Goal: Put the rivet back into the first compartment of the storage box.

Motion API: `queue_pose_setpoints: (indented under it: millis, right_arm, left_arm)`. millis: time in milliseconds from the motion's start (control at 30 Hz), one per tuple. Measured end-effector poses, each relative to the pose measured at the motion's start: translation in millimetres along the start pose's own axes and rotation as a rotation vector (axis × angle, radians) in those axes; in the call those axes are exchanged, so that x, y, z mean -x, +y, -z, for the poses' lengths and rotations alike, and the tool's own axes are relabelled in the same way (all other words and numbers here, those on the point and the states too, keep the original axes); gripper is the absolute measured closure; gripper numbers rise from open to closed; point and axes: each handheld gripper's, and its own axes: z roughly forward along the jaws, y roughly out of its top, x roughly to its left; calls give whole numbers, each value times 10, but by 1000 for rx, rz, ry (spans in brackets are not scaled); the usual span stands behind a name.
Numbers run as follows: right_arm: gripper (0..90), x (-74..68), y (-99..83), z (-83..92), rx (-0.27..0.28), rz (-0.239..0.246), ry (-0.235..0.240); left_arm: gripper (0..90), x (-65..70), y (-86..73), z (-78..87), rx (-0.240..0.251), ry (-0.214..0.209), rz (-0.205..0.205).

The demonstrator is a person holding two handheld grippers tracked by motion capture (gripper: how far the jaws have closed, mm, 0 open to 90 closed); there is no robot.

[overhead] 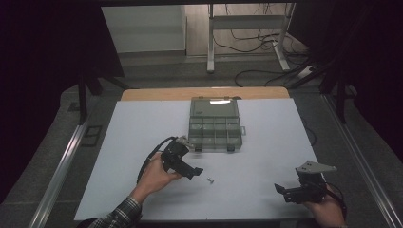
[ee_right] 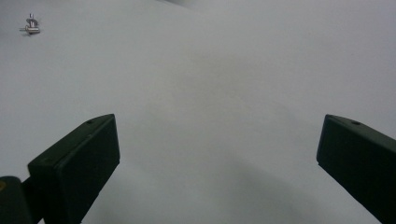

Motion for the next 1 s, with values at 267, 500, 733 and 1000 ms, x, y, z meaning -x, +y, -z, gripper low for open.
queue_pose_setpoints:
  millis: [267, 500, 733, 1000]
  right_arm:
    - [0, -3, -1, -3, -6, 1, 2]
    - [0, -2, -4, -3, -10, 1, 3]
    - [0, -3, -6, -3, -12, 2, 3]
    - [0, -5, -8, -8, -14, 3, 5]
  left_arm:
    - [83, 108, 51, -189, -38, -5, -36]
    - [243, 179, 103, -343, -100, -17, -107]
    - [488, 266, 131, -434, -141, -20, -168]
    - [630, 321, 146, -490, -175, -23, -207]
